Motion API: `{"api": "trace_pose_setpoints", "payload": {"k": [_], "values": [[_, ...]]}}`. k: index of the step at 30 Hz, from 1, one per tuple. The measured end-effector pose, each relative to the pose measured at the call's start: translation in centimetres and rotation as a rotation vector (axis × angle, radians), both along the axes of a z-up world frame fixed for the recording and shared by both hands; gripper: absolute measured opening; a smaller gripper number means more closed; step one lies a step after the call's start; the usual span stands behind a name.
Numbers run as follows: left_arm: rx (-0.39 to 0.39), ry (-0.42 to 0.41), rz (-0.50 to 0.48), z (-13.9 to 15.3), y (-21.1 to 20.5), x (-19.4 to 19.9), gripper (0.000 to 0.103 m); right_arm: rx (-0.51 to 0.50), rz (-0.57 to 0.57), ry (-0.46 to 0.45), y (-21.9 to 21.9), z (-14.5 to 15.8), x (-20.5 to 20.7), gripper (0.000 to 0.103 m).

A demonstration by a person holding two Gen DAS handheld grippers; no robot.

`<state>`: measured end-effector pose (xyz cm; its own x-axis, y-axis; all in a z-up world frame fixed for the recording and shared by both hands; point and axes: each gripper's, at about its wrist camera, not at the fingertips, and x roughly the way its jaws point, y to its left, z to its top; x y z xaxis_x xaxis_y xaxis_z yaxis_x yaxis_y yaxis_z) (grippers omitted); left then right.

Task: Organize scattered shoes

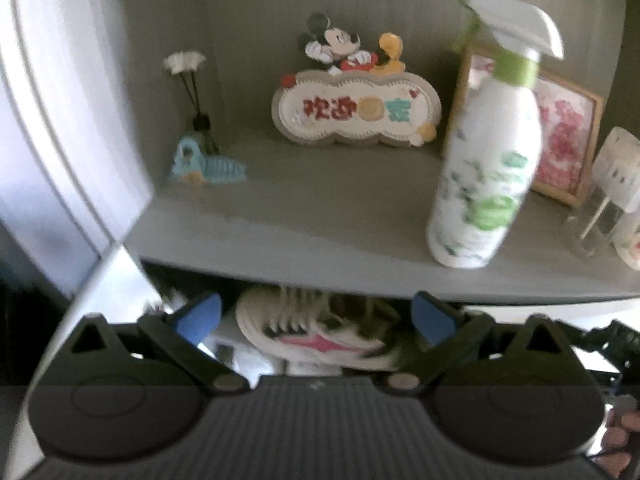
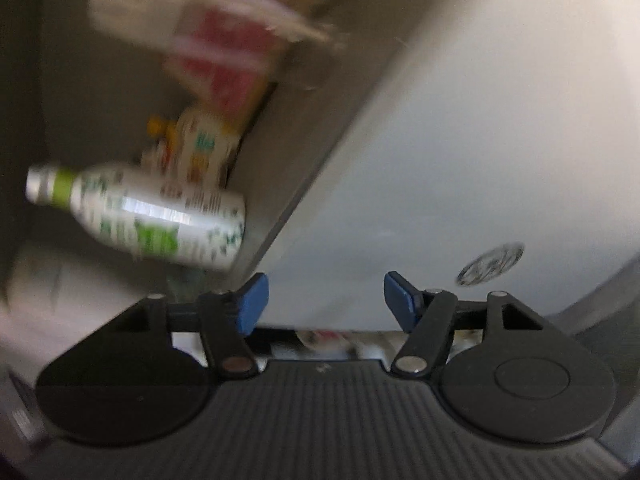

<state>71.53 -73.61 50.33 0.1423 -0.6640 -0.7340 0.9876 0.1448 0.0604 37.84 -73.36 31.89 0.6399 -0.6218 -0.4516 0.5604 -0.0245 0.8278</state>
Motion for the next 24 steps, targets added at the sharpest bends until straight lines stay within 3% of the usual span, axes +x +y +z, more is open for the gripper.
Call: {"api": "trace_pose_setpoints", "payload": {"k": [3,8,12,15,21,24], "values": [[0.027,0.013,0.099,-0.4,2.3,-3.3,0.103,-0.044,0.186,0.177,1.5,1.4,-1.1,0.054],[0.06,-0.036,0.256,-0.8,8.3,-7.8,0.103,-0.116,0.448,0.281,4.9,2.0,-1.9,0.043],[0.105,-0.075,0.419,-1.4,15.7,-11.4,0.103,-0.145,0.669,0.328,7.8,2.0,-1.2,0.035],[0.105,-0.059,0.536,-1.8,20.4,-12.8,0.103,-0.285,0.834,0.406,10.3,3.4,0.4,0.033],[0.045,-0.036,0.718,-1.5,30.3,-14.4,0.103,-0.481,0.971,0.485,16.1,6.0,0.8,0.033],[0.024,-0.016,0.769,-1.8,35.2,-14.9,0.103,-0.509,0.976,0.479,18.6,7.1,0.1,0.033]]}}
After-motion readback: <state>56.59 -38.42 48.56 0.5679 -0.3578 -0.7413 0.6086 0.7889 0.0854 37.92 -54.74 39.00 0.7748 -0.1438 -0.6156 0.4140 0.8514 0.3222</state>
